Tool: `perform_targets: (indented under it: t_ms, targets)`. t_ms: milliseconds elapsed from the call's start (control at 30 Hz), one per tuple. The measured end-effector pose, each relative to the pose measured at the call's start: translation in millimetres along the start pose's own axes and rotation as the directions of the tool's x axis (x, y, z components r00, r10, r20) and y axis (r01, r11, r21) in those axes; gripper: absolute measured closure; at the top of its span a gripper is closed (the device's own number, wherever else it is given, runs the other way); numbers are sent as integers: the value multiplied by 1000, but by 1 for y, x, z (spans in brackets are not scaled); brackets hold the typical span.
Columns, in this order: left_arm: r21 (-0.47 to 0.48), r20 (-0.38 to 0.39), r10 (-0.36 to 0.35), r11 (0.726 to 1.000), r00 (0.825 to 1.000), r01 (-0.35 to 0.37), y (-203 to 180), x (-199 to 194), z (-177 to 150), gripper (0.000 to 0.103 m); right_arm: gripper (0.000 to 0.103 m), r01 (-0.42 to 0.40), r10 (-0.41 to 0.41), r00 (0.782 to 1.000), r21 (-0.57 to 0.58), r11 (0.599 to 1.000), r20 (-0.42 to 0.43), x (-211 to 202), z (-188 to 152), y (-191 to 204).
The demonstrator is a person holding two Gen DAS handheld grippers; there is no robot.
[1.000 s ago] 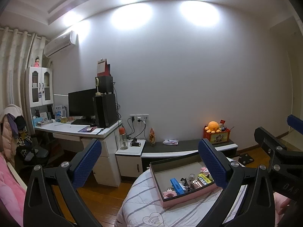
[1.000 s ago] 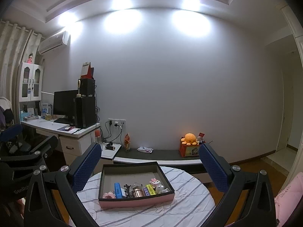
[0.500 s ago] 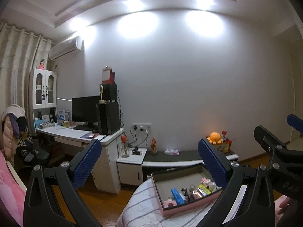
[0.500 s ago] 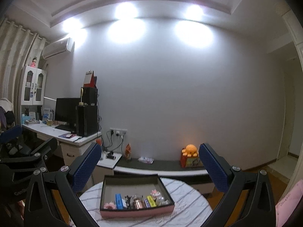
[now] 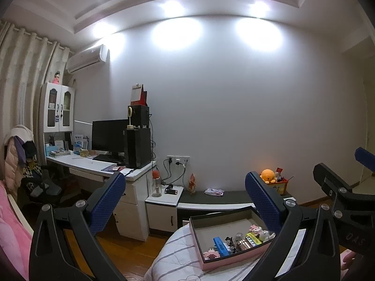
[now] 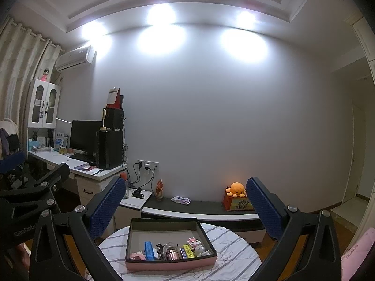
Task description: Organize rigid objects
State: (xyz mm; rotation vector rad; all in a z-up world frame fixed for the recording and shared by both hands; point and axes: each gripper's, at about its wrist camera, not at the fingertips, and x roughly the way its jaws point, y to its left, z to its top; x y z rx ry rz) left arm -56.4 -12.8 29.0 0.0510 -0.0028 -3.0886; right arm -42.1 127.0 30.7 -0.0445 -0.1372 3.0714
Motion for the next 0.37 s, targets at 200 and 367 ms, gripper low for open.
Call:
perform_targets:
  t_ms: [200,367]
  targets:
    - [2,-4,11,1000,1000,-11,1,1,-1,0,0,-3,3,1000,-1,1000,-4,1,0,1]
    - [15,-18,23,1000,1000,-23,-1,4,-2,0,0,-5,5,1000,-3,1000,-13,2,-1,1]
